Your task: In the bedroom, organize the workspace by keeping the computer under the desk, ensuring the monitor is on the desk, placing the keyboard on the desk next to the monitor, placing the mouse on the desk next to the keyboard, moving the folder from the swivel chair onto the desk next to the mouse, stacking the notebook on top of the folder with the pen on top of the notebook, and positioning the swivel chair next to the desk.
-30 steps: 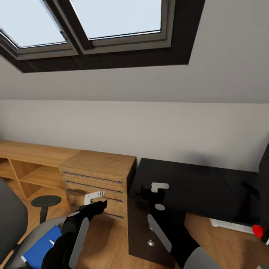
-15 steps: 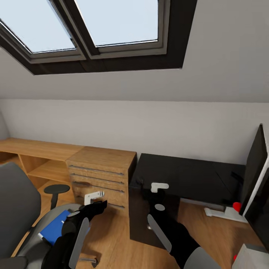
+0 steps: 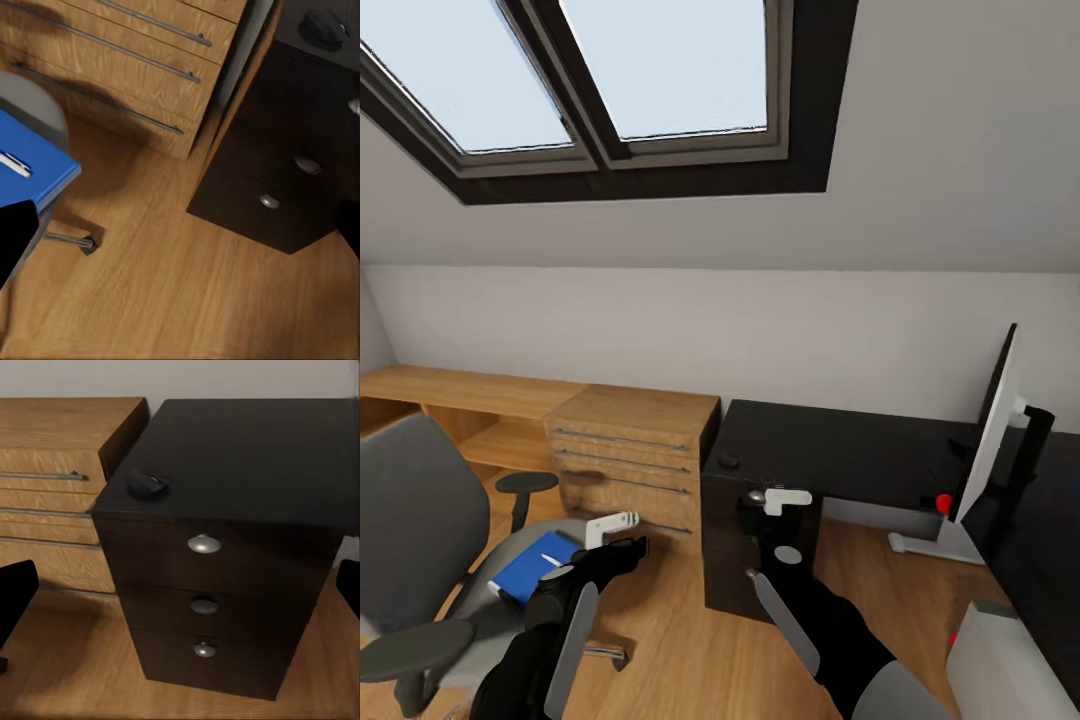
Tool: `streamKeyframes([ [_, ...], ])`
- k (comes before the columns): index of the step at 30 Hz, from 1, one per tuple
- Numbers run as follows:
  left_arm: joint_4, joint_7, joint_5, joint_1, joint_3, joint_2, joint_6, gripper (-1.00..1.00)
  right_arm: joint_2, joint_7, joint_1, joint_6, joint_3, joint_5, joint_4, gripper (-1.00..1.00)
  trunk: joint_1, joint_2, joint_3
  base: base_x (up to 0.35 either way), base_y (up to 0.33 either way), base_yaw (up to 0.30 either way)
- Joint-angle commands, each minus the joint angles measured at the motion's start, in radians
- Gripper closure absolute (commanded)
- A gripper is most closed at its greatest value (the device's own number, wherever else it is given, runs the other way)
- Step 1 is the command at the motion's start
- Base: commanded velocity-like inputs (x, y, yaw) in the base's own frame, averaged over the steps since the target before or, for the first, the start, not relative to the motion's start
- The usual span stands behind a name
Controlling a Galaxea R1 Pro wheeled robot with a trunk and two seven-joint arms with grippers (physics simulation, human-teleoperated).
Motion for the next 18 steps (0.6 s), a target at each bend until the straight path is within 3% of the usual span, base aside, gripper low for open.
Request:
streamKeyframes([
  [1, -0.001, 0.007, 0.011, -0.001, 0.001, -0.001, 0.004, -1.0, -0.001, -0.007, -0.001, 0.005, 0.003, -0.004, -0.001, -1.0, -0.001, -0.001, -0.001, -0.337, 0.0, -0.18],
  [12, -0.001, 0.007, 0.011, -0.001, 0.001, -0.001, 0.004, -1.0, -0.002, -0.007, -0.001, 0.005, 0.002, -0.004, -0.001, -1.0, -0.001, -0.001, 0.008, -0.337, -0.005, -0.217],
  [18, -0.001, 0.009, 0.011, -0.001, 0.001, -0.001, 0.004, -1.0, -0.002, -0.007, -0.001, 0.005, 0.002, -0.003, -0.001, -1.0, -0.001, -0.001, 0.011, -0.26, -0.193, -0.149],
])
